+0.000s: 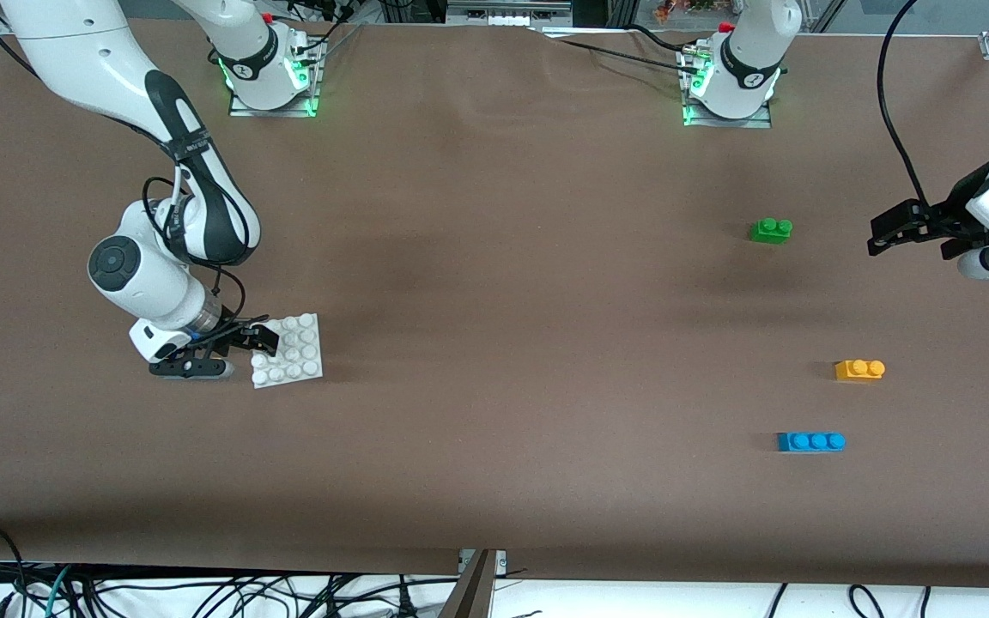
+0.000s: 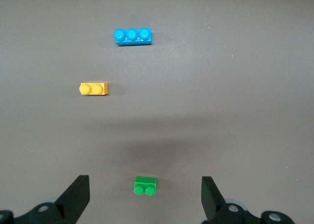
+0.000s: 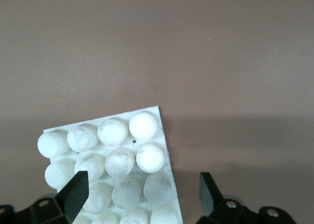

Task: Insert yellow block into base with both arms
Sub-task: 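Reach the right gripper down to the white base plate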

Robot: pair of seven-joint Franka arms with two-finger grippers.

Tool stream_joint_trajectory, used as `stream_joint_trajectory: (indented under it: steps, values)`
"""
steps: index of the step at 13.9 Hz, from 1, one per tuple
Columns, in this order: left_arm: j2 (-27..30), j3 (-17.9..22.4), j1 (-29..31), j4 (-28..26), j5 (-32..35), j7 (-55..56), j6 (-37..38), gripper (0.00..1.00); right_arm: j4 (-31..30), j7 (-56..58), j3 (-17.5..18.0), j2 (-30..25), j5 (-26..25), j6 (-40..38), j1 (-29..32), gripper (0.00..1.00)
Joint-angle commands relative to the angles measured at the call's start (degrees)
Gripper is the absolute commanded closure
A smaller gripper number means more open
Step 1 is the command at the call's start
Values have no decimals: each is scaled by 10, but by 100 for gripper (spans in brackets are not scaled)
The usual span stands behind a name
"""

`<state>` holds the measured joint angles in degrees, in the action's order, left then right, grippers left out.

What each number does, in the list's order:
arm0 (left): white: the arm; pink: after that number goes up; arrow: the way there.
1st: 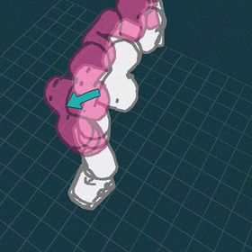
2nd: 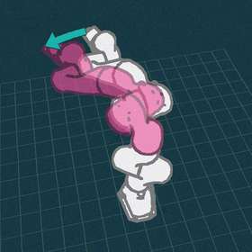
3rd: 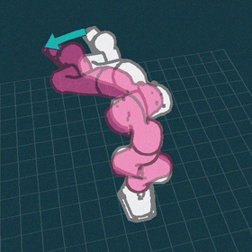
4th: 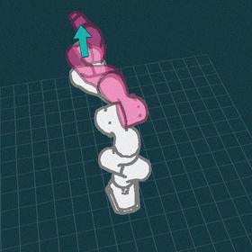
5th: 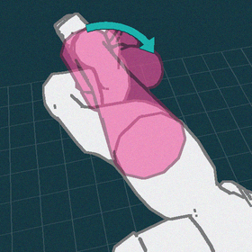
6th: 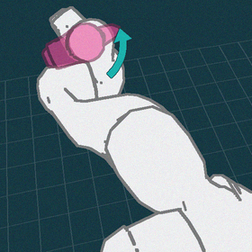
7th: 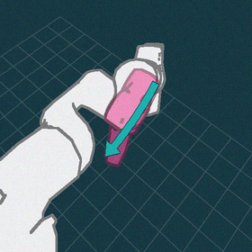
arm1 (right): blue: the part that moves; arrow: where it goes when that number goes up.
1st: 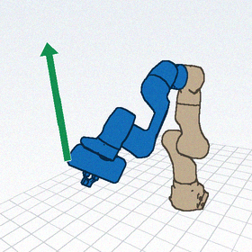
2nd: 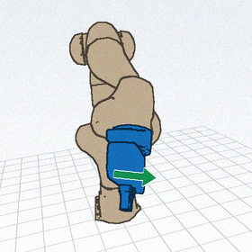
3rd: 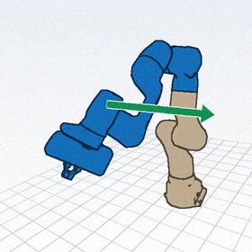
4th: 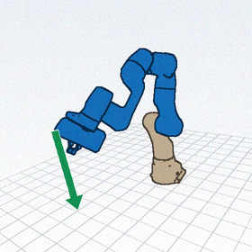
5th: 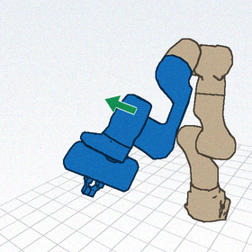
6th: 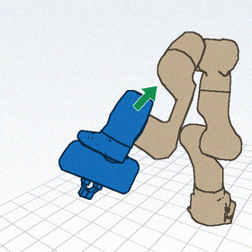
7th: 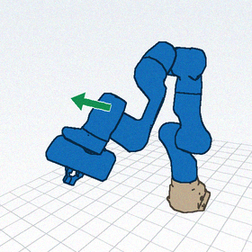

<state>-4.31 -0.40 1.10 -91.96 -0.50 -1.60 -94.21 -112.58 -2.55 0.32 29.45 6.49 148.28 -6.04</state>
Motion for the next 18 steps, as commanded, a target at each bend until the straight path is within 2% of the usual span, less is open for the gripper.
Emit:
stream_joint_trajectory:
  steps: [1,7,13,15,18]
  values:
    - [-7,-3,3,17,7,-3,14,0,-9,4,7,8,23,32,2,0]
    - [-7,-3,3,17,7,-3,14,0,-14,11,8,31,23,68,2,0]
    - [-7,-3,3,17,7,-2,15,0,-18,11,10,36,24,70,3,1]
    - [-7,-3,3,17,7,-2,15,0,-20,12,10,37,24,70,3,5]
    - [-6,-3,3,17,7,-2,15,0,-20,13,10,38,23,70,3,15]
